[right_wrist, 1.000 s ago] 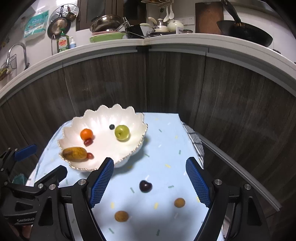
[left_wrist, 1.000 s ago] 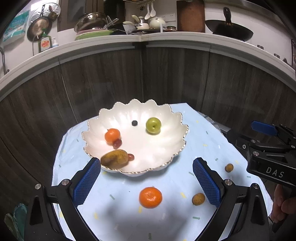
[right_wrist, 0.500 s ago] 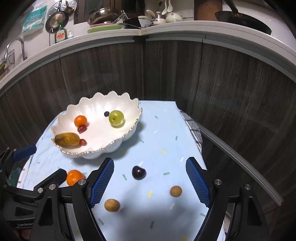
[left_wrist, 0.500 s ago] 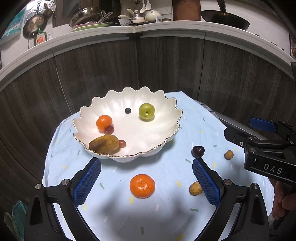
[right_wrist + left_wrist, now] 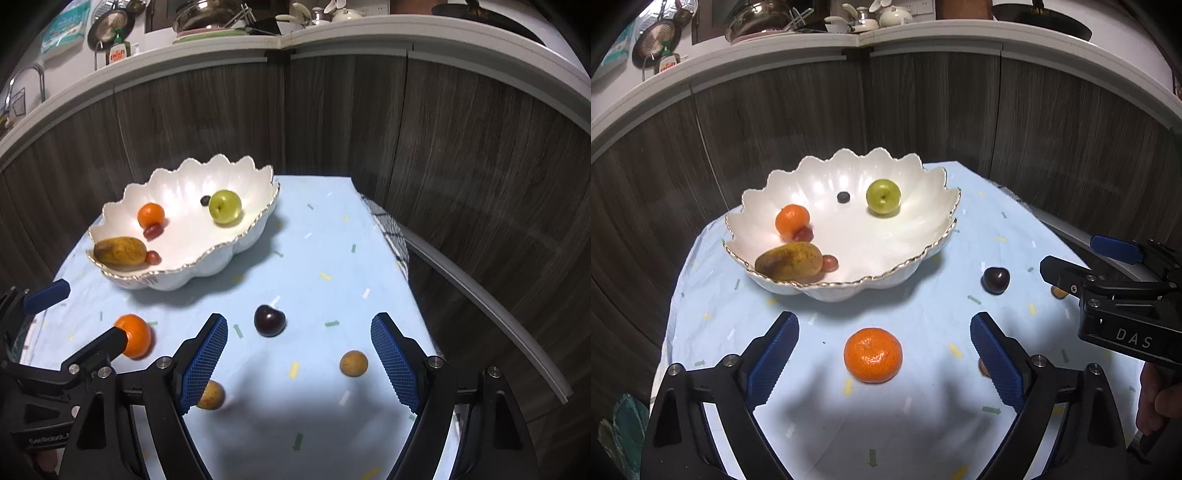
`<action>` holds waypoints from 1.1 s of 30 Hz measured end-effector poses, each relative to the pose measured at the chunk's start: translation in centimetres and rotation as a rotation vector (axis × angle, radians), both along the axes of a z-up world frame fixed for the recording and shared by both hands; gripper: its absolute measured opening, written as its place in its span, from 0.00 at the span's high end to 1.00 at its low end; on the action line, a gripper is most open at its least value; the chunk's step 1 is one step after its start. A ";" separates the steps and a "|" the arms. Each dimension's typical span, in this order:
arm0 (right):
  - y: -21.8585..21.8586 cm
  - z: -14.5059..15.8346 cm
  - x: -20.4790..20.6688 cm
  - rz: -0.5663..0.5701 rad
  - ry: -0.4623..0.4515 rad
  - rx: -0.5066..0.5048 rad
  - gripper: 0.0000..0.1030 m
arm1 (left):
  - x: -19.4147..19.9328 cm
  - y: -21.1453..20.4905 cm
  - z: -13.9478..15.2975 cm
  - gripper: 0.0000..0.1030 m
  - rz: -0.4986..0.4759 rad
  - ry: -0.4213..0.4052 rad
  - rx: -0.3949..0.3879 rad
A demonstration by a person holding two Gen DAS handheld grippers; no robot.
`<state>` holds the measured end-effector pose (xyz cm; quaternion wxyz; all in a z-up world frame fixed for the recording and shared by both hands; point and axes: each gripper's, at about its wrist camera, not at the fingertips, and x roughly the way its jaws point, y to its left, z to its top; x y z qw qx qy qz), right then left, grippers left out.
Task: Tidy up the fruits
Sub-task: 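Withdraw both tools from the bowl toward the remaining mandarin and plum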
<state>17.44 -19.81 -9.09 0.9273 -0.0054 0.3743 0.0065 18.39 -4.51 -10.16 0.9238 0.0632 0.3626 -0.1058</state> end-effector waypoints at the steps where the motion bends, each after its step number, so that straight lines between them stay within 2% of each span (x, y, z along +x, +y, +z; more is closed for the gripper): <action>1: 0.0 -0.2 0.1 0.001 0.005 0.001 0.22 | 0.0 0.0 -0.2 0.08 0.001 0.003 -0.001; 12: 0.7 -2.4 1.8 0.028 0.029 0.000 0.22 | 0.9 0.8 -2.3 0.09 0.049 0.044 0.003; 24: 1.7 -4.1 4.0 0.065 0.049 0.007 0.22 | 1.9 1.4 -4.5 0.18 0.089 0.104 -0.012; 33: 1.9 -5.2 5.5 0.073 0.068 0.015 0.22 | 2.3 1.5 -5.6 0.30 0.097 0.125 -0.020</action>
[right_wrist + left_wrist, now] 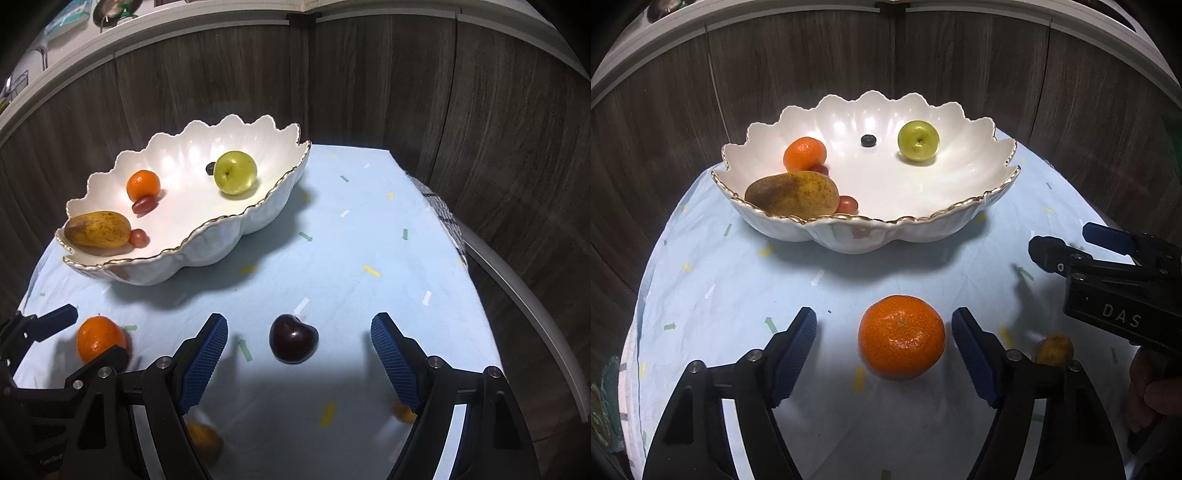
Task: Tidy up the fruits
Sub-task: 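Withdraw both tools from the bowl toward the remaining mandarin and plum, then grasp the mandarin with the left tool while the right tool grasps the dark plum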
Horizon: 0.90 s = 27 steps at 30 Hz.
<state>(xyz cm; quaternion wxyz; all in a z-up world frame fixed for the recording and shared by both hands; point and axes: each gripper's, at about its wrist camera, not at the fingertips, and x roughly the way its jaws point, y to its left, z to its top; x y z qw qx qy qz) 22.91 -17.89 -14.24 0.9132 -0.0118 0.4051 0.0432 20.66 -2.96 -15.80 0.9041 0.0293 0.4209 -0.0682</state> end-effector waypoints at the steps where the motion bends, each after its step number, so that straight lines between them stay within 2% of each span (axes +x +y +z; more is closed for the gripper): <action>1: 0.0 -0.1 0.1 0.000 0.002 0.000 0.22 | 0.0 0.0 -0.1 0.32 -0.002 0.002 -0.001; 4: 0.0 -0.6 0.4 -0.002 0.017 -0.002 0.22 | 0.0 0.0 -0.5 0.39 -0.002 0.009 -0.005; 7: -0.1 -1.0 0.5 -0.007 0.026 -0.002 0.25 | 0.2 0.2 -0.7 0.41 -0.002 0.015 -0.014; 11: -0.1 -1.7 0.9 -0.008 0.059 -0.004 0.45 | 0.1 0.1 -0.7 0.45 -0.008 0.017 -0.016; 16: -0.1 -1.6 1.0 -0.017 0.055 -0.017 0.56 | 0.0 -0.3 -0.7 0.57 -0.031 0.019 -0.014; 20: 0.0 -1.5 0.9 -0.003 0.053 -0.014 0.71 | -0.2 -0.7 -0.6 0.57 -0.038 0.013 0.003; 27: 0.1 -1.2 0.7 -0.008 0.059 -0.004 0.71 | 0.0 -0.6 -0.1 0.58 -0.037 0.013 -0.001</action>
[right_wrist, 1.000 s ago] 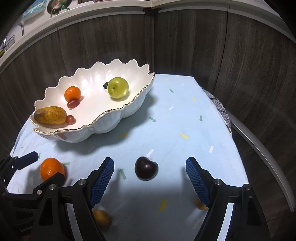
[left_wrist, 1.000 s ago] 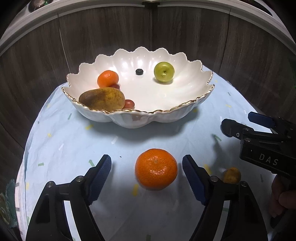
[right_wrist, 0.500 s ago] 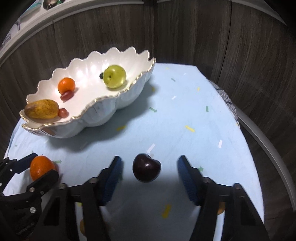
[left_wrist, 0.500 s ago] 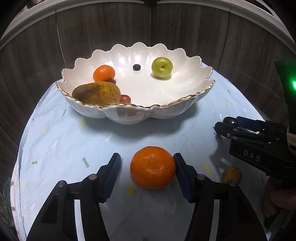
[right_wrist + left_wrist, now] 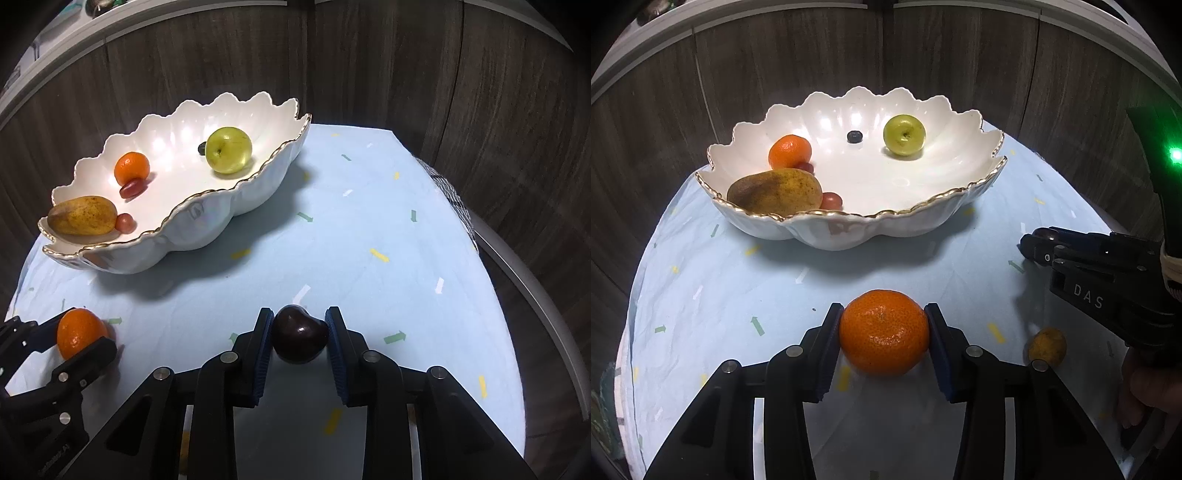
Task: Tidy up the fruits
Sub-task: 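Grasp the mandarin with the left tool while the right tool grasps the dark plum, then carry the mandarin and dark plum over the white bowl with both tools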
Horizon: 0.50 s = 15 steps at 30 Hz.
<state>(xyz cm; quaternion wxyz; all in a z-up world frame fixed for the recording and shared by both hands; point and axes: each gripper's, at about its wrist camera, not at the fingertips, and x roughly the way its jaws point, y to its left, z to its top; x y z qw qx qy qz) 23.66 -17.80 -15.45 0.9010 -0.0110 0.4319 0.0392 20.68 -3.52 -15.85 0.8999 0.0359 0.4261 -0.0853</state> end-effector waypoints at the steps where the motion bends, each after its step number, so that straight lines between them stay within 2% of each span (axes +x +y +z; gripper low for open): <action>1: 0.0 0.1 0.0 -0.001 -0.001 0.001 0.71 | 0.0 0.0 0.1 0.58 0.000 -0.002 -0.001; 15: 0.2 2.6 -1.7 -0.006 -0.037 0.020 0.71 | -0.6 0.0 3.1 0.58 0.003 -0.055 -0.005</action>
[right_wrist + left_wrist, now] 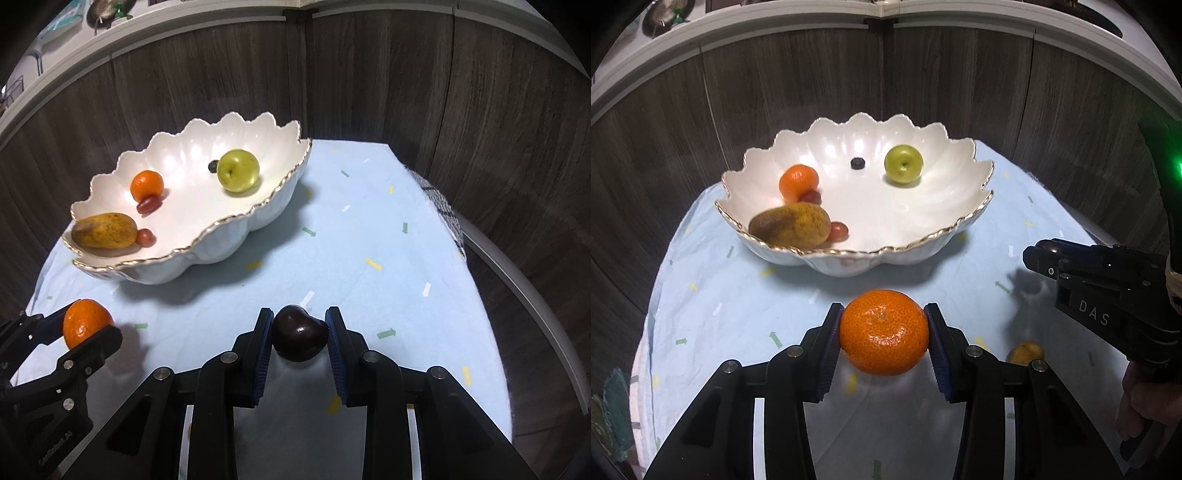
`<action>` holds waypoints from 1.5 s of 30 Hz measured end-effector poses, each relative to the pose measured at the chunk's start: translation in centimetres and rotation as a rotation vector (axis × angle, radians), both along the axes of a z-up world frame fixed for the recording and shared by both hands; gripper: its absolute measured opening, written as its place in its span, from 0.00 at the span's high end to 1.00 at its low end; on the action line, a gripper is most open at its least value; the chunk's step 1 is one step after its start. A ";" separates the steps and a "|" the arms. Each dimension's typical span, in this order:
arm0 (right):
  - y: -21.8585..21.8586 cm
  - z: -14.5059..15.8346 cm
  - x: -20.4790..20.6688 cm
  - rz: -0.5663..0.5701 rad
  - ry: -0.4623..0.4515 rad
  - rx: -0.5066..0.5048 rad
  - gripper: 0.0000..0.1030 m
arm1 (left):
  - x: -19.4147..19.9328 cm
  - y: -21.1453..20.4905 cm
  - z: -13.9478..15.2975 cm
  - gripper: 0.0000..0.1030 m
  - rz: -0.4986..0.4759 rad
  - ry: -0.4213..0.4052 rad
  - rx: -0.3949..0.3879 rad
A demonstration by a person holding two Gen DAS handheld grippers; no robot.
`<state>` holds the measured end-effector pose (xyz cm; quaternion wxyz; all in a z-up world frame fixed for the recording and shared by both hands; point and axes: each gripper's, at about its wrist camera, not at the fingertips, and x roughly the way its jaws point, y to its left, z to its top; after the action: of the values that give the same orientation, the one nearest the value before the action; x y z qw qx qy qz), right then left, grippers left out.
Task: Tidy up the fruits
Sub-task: 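Carry the mandarin and dark plum over the white bowl with both tools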
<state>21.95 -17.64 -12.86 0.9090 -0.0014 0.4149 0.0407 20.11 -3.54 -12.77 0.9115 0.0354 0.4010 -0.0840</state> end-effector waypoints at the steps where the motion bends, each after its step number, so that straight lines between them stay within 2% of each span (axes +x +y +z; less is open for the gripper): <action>1: 0.0 0.3 -0.1 0.000 -0.004 0.001 0.71 | -0.1 0.0 0.2 0.58 -0.001 -0.004 0.000; 25: 0.5 4.9 -2.9 0.004 -0.091 0.007 0.71 | -1.9 0.6 4.7 0.58 -0.002 -0.102 -0.009; 45: 2.4 8.8 -2.5 0.026 -0.157 0.010 0.71 | -1.3 2.9 8.2 0.58 0.029 -0.166 -0.021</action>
<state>19.42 -15.28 -4.09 0.9381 -0.0054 0.3421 0.0541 18.78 -0.68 -4.61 0.9430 0.0270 0.3237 -0.0719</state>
